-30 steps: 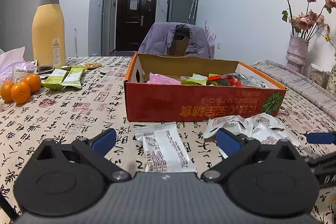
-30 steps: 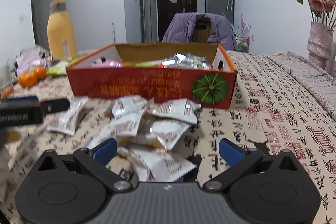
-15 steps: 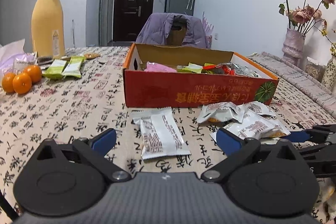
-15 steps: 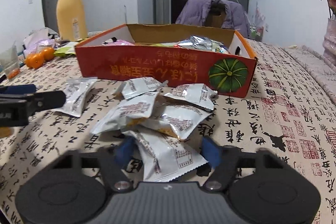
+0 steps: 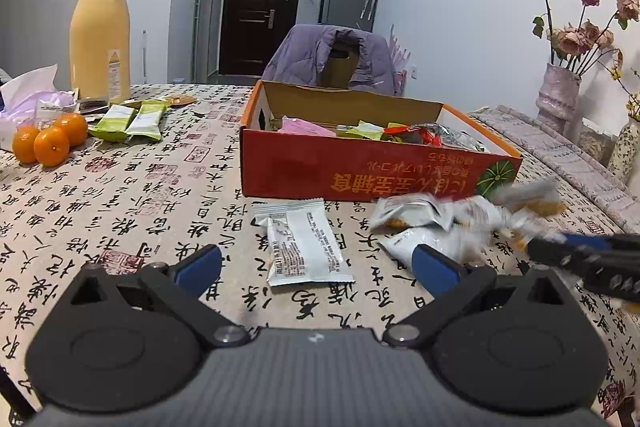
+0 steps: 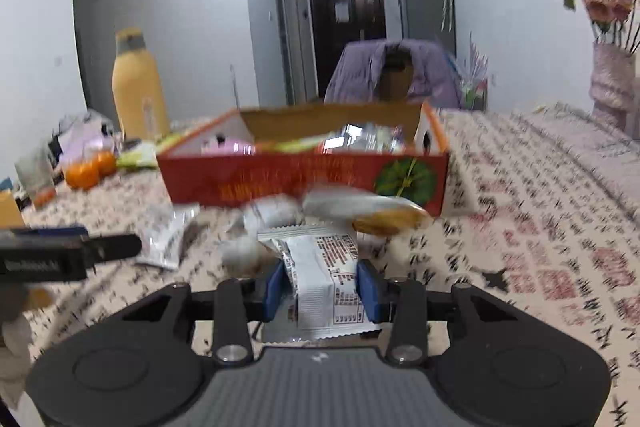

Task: Organize snacks
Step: 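Grasp a white sachet with red print with the right gripper and lift, then grasp another white sachet with the left gripper and lift, then carry both sachets into the box and open both grippers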

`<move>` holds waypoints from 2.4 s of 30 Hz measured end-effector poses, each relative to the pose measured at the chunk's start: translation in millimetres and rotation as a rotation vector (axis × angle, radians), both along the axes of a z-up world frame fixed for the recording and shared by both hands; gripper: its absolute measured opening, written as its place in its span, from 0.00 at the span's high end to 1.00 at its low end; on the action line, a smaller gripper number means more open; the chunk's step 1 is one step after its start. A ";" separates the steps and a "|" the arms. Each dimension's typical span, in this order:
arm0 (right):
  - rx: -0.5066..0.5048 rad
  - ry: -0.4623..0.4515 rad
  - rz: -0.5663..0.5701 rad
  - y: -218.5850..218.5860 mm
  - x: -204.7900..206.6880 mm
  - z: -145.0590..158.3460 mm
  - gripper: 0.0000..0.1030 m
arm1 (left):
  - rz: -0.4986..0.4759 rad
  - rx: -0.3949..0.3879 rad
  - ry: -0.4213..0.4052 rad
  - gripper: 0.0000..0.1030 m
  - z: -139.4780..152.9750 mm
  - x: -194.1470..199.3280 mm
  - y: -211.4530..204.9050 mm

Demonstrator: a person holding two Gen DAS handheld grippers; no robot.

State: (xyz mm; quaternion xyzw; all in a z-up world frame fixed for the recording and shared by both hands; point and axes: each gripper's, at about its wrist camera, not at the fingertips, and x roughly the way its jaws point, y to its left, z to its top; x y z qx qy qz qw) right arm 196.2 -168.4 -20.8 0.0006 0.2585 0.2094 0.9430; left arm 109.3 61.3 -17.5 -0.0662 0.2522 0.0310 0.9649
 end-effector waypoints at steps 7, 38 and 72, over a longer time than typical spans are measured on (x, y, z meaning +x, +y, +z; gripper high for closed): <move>0.006 -0.048 -0.035 -8.4 -1.2 11.6 0.62 | 0.039 0.005 0.056 0.00 -0.5 12.1 2.2; 0.037 -0.033 -0.120 -30.2 21.3 0.5 0.62 | 0.150 0.045 0.187 0.59 -17.5 73.5 -9.1; 0.037 -0.170 -0.087 20.6 79.0 68.9 0.62 | 0.091 0.026 -0.110 0.60 97.5 92.8 -2.0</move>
